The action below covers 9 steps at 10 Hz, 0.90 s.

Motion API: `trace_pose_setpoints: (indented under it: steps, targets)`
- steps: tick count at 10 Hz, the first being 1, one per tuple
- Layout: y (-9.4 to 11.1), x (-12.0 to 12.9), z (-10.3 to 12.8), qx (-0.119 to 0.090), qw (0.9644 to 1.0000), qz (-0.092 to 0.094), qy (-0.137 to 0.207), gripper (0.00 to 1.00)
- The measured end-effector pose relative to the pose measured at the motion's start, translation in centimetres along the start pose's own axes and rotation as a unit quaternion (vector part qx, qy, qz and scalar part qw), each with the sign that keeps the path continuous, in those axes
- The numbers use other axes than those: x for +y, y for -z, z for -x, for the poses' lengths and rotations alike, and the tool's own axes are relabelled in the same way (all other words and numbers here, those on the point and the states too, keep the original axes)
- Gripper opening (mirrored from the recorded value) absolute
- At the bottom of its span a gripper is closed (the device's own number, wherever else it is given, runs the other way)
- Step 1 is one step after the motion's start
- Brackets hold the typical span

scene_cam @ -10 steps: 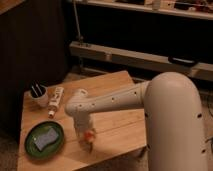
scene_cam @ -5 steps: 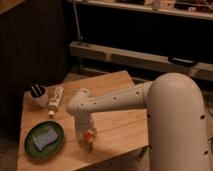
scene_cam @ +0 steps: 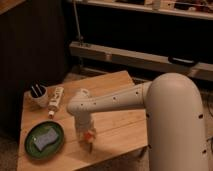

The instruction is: Drag the pepper across the table

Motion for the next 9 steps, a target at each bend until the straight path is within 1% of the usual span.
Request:
trace_pose_setpoints:
  steps: [1, 2, 3, 4, 5, 9]
  targets:
    - [0.0, 0.1, 0.0, -0.001, 1.0000, 0.000, -0.001, 0.33]
    - [0.0, 0.2, -0.1, -0.002, 1.0000, 0.000, -0.003, 0.21]
    - [-0.1, 0.2, -0.1, -0.002, 1.0000, 0.001, -0.003, 0.16]
    - [-0.1, 0.2, -0.1, -0.003, 1.0000, 0.002, -0.003, 0.14]
    - [-0.1, 0.2, -0.2, -0.004, 1.0000, 0.002, -0.004, 0.14]
    - [1.0, 0.7, -1.3, 0.007, 0.9999, 0.006, -0.005, 0.14]
